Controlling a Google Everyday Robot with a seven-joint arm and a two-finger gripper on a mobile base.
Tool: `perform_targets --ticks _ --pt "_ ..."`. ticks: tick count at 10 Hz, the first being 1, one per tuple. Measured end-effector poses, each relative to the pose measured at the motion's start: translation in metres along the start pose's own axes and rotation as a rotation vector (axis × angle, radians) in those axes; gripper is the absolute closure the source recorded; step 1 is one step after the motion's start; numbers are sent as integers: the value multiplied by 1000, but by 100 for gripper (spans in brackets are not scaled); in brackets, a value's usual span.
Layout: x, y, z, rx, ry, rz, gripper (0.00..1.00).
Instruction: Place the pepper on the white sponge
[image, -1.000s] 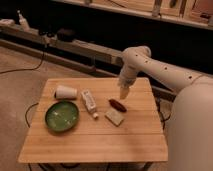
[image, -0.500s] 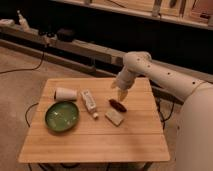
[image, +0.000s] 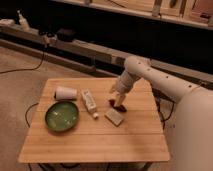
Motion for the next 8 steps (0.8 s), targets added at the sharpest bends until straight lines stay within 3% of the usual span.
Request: perform_targets --ticks 2,6,8 --pt "12 -2 16 -16 -28 44 38" --pt "43 -11 24 -3 11 96 38" --pt "43 -14 31 -6 23 106 38"
